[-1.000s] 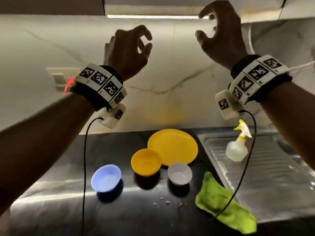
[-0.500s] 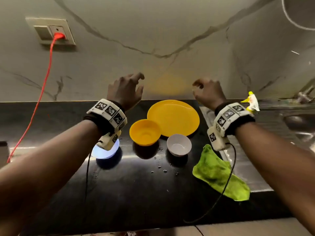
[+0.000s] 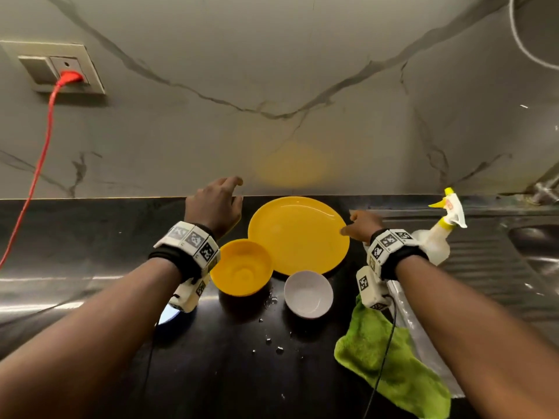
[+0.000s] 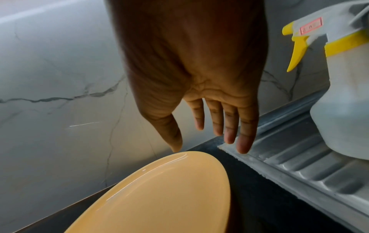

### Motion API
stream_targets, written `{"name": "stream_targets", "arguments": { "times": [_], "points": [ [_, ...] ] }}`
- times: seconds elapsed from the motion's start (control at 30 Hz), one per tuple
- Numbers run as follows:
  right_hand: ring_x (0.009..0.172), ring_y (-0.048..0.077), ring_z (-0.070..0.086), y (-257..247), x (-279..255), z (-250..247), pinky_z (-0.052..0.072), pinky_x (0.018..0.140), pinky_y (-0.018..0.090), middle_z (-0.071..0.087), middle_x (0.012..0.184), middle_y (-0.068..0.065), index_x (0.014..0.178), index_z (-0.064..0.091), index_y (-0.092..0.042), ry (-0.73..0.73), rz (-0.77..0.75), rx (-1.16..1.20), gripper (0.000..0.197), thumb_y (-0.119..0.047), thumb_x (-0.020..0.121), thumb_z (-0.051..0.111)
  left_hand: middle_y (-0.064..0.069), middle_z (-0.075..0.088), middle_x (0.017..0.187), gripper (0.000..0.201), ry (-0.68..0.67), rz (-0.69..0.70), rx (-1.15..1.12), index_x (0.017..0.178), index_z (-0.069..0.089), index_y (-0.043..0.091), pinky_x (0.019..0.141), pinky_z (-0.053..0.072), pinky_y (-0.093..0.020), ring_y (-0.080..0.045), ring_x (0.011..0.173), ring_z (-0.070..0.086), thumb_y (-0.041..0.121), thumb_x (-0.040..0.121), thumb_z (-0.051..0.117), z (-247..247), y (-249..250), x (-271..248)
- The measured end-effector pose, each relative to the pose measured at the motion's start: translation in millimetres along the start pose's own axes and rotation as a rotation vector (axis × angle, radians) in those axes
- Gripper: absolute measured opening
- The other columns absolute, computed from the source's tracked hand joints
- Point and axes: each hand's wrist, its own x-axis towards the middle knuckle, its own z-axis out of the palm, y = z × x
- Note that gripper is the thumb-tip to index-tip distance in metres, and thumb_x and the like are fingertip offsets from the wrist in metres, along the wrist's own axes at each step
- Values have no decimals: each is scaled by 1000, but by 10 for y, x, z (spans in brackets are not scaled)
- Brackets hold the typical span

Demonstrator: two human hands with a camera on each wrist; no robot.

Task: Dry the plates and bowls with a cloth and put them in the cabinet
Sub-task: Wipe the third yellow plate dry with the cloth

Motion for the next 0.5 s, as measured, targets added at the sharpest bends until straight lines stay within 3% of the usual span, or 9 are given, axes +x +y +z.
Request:
{"name": "stream_targets", "arguments": {
  "times": [0.13, 0.5],
  "points": [
    [128, 35, 50, 42, 170, 74, 46, 94, 37, 45, 145, 19, 148, 35, -7, 8, 57, 63, 73, -24, 87, 72, -4, 66, 123, 35, -2, 10, -12, 130, 56, 24, 81, 53, -45, -32, 101, 65, 33, 96, 57, 68, 41, 171],
    [133, 39, 43, 80, 581, 280, 42, 102, 41, 33, 150, 26, 148, 18, 1, -47, 251, 90, 79, -19, 91, 68, -2, 67, 117, 32, -29, 34, -25, 128, 56, 25, 78, 53, -41, -25, 96, 65, 36, 98, 55, 301, 55, 529]
  ]
}}
